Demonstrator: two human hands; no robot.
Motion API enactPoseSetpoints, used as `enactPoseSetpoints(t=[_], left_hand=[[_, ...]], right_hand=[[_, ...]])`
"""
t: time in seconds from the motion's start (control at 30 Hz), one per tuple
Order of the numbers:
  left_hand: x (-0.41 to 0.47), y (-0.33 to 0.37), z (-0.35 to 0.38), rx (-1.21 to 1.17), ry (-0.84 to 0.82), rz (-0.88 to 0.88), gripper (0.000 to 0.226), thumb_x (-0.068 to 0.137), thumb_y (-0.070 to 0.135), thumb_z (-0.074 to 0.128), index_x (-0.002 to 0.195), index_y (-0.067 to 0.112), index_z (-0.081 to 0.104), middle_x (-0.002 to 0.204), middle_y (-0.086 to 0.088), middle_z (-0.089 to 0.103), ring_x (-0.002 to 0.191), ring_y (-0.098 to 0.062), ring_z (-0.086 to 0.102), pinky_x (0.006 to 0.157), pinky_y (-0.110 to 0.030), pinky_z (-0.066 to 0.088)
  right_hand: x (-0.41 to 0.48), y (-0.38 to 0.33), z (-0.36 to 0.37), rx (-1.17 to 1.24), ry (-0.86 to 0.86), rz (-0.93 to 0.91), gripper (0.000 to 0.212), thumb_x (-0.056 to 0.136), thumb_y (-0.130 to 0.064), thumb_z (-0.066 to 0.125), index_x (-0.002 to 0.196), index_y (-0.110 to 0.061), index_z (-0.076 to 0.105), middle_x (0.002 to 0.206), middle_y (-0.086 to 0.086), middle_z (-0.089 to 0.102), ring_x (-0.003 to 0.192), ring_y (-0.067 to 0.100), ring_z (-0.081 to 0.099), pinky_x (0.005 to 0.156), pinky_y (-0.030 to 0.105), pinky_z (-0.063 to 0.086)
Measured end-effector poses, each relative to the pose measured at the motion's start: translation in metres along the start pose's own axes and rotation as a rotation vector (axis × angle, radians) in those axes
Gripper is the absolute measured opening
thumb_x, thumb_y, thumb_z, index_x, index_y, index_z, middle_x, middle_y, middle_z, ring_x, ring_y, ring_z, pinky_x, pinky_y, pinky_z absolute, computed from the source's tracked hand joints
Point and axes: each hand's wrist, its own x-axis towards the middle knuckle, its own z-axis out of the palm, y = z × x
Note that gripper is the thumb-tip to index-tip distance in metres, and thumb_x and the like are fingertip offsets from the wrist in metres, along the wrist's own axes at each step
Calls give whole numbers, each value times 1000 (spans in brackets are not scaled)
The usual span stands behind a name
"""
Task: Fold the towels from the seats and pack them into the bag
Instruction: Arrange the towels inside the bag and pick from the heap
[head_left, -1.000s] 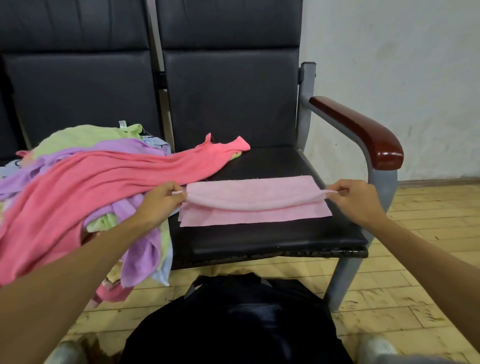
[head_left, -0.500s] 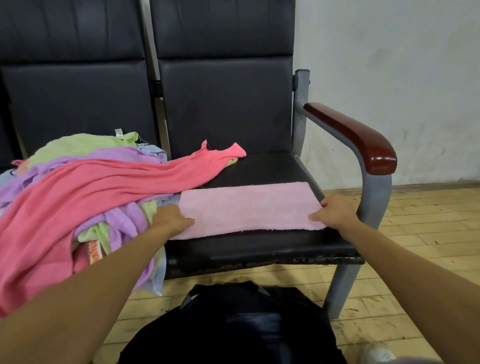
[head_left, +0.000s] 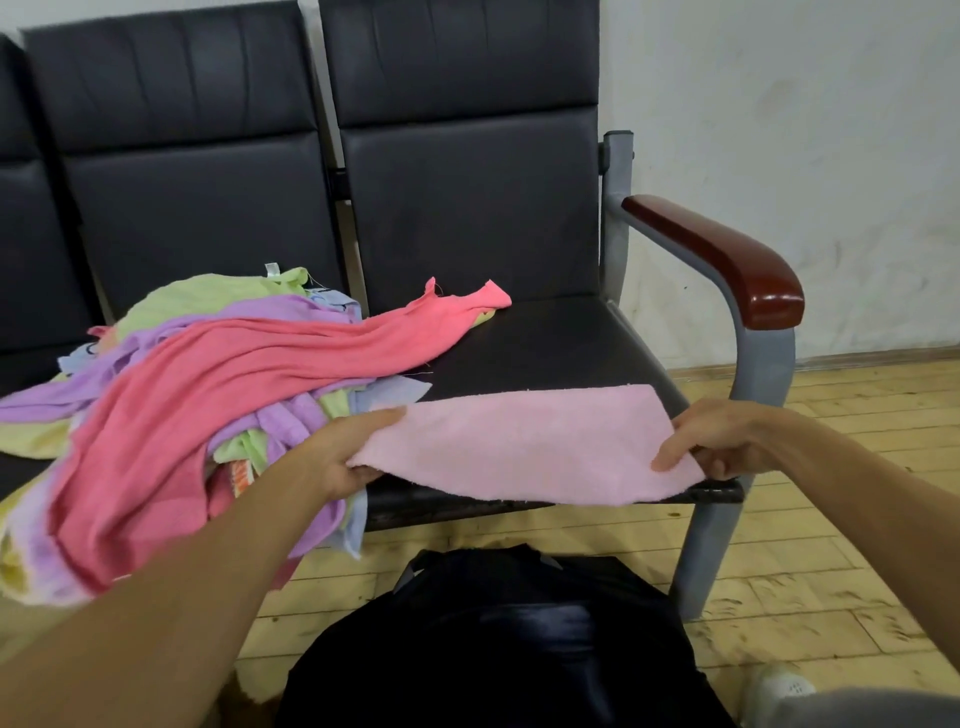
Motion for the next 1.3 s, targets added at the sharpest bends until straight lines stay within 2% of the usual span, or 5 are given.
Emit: enactPoseSetpoints(t=[0.33,0.53,0.93,1.1,1.3], left_hand=[[-27,33,73,69,54,255,32,99,23,52,125,5,53,108,-13,63,84,-20,62,64,-30,50],[-41,26,165,341,-31,262,16,95,17,50,79,18,51,83,-9,57,75,-23,55,75,-33,47],[-49,-24,235,935,-242,261,33,95,26,40,70,14,57,61,-3,57,49,-17,47,49,-20,36],[-17,-20,186,1061,55,512,29,96,23,47,121,13,58,122,-9,53,105,-27,56,88,-37,49],[3,-25,143,1239,156,213,77,85,63,57,136,6,46,143,-18,40,131,-35,39,106,-42,38]], right_hand=[[5,-3,29,155,226,-119,16,95,-15,56,92,0,60,67,10,54,53,16,39,48,25,33],[6,1,25,208,163,-112,24,98,-16,52,110,3,62,95,17,65,80,25,50,57,26,40],[1,4,21,266,134,-146,29,100,-29,51,87,-7,65,86,10,66,82,24,62,75,33,54],[-2,2,24,270,176,-153,50,100,-54,40,93,-11,64,91,9,69,83,26,65,71,31,54],[-3,-1,28,226,193,-172,24,93,-32,63,97,-9,57,91,9,63,77,22,55,60,29,47]])
